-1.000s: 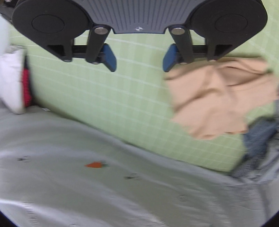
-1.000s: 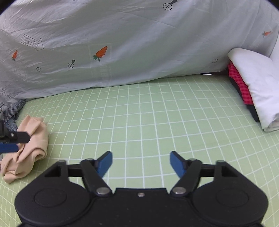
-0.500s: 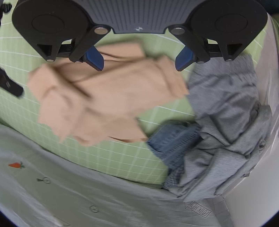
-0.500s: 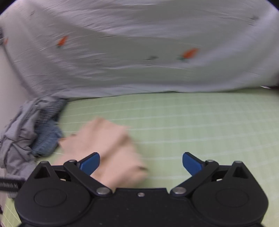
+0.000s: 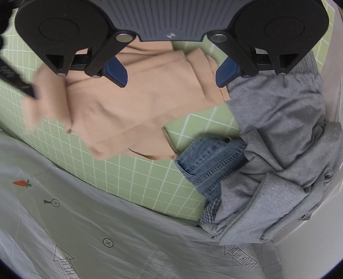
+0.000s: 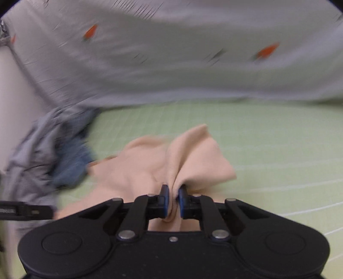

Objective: Fold clothes

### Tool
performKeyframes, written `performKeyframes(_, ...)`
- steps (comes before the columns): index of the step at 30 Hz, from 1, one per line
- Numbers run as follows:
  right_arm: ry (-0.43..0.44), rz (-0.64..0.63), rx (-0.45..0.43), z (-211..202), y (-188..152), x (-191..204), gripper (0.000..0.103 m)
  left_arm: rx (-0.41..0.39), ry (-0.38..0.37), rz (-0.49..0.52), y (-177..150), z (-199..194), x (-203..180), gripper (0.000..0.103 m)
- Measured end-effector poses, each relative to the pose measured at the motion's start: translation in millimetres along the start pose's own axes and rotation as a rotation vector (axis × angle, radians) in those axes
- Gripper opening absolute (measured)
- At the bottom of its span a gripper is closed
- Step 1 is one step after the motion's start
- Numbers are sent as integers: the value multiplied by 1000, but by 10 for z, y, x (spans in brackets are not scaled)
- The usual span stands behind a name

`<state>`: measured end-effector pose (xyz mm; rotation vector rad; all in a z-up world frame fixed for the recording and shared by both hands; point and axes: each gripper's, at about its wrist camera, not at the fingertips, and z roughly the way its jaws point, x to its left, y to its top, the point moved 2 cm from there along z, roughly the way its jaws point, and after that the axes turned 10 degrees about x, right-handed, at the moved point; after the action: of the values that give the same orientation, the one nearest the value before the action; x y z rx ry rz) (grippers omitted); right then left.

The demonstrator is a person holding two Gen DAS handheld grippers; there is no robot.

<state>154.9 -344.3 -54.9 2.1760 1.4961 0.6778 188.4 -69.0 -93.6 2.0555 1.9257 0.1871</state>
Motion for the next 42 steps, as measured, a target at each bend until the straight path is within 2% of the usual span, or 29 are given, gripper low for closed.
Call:
performKeyframes(5,-243,126,-113,-571,85,-1275,8,19,-3,-35,-185,4,-245,90)
performKeyframes(7,-281,185,-143,-784,119,-1793,8,14,7,-34,-264,-43,-381,90)
performKeyframes(12,-461,193,-234,-1194,206,-2741,8,-7,26,-36,-439,-110,-783,90)
performKeyframes(14,-512,261,-270,-1282,207,-3096,9,-4,24,-39,-498,-91,-961,90)
performKeyframes(16,-580,312,-271,-1290,172,-3346,13,5,25,-35,-518,-47,-1127,90)
performKeyframes(17,-591,331,-246,-1259,132,-3430,24,12,26,-33,-522,-17,-1206,90)
performKeyframes(18,-575,352,-216,-1210,81,-3482,48,22,29,-30,-512,22,-1281,90)
performKeyframes(20,-488,371,-168,-1043,-39,-3375,69,42,36,-14,-473,111,-1421,90)
performKeyframes(24,-298,380,-79,-659,-273,-3003,76,87,53,47,-363,308,-1634,90)
performKeyframes(27,-154,369,-10,-336,-355,-2584,80,115,64,95,-296,409,-1724,90)
performKeyframes(31,-76,255,76,62,-289,-2068,84,123,61,142,-268,466,-1758,90)
performKeyframes(32,-57,226,98,160,-273,-1939,83,125,54,149,-267,479,-1760,90)
performKeyframes(33,-38,197,119,259,-257,-1810,75,127,47,156,-266,491,-1761,90)
performKeyframes(34,-29,173,134,327,-248,-1727,59,130,42,163,-266,500,-1765,90)
performKeyframes(35,-30,163,139,336,-255,-1723,24,132,39,170,-268,508,-1769,90)
performKeyframes(36,-30,165,135,299,-271,-1746,15,133,40,178,-275,516,-1774,90)
performKeyframes(38,-50,168,105,147,-292,-1834,10,142,38,195,-291,551,-1793,90)
performKeyframes(42,-107,152,93,-70,-348,-1907,10,180,5,237,-333,671,-1907,90)
